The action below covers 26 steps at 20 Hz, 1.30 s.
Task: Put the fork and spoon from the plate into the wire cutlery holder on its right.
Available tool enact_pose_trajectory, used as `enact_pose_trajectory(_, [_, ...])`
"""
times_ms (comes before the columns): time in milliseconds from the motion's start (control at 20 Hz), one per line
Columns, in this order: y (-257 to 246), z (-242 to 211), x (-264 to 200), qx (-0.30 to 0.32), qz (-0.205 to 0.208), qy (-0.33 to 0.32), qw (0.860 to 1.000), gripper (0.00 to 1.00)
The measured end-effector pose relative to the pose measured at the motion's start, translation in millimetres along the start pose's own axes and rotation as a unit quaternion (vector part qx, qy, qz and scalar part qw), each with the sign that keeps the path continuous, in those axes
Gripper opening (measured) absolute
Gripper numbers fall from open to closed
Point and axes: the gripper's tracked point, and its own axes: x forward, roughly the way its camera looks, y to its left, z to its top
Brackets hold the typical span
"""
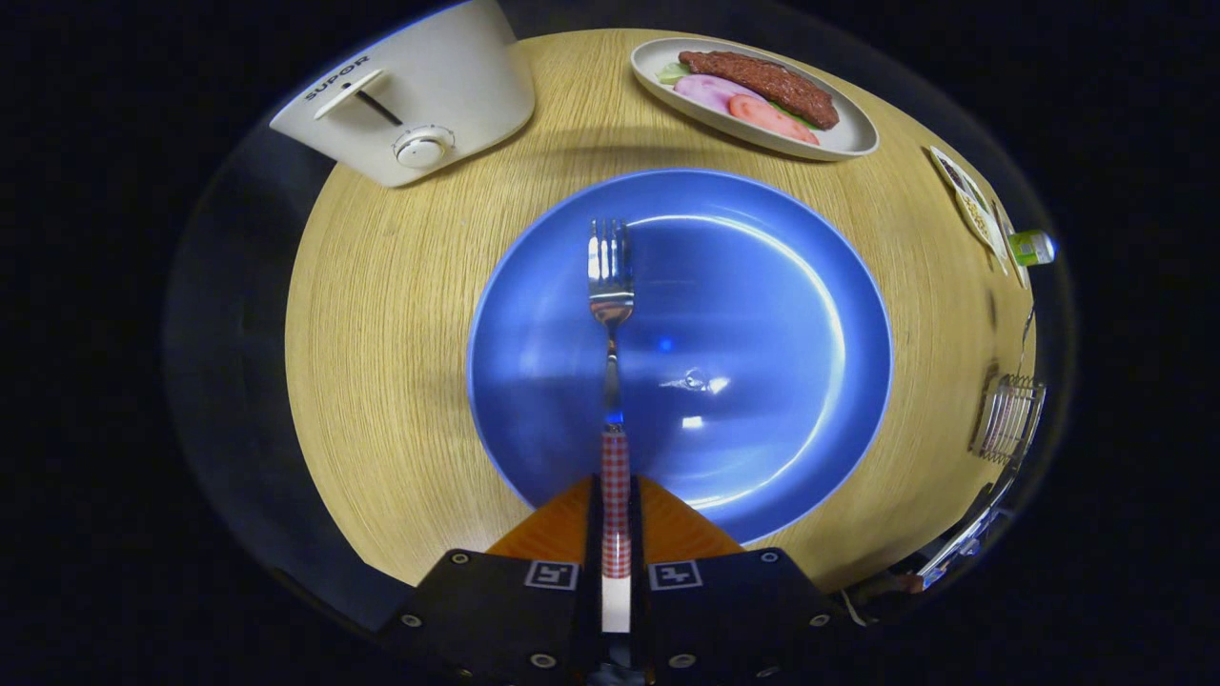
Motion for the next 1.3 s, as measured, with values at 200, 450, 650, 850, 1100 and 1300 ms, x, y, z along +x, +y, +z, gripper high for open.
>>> enact_pose_trajectory(200, [-29.8, -2.3, -23.4, 0.005, -0.027, -0.019, 0.999, 0.09])
enact_pose_trajectory(450, [-90.5, -6.2, -74.0, 0.058, -0.05, -0.05, 0.996, 0.09])
enact_pose_trajectory(650, [-148.5, -19.7, -108.1, 0.089, -0.07, -0.053, 0.992, 0.09])
enact_pose_trajectory(850, [-208.1, -40.4, -134.7, 0.117, -0.094, -0.044, 0.988, 0.09])
enact_pose_trajectory(1100, [-273.6, -66.5, -155.3, 0.144, -0.115, -0.013, 0.983, 0.09])
enact_pose_trajectory(1300, [-309.1, -79.4, -152.1, 0.163, -0.108, 0.018, 0.981, 0.08])
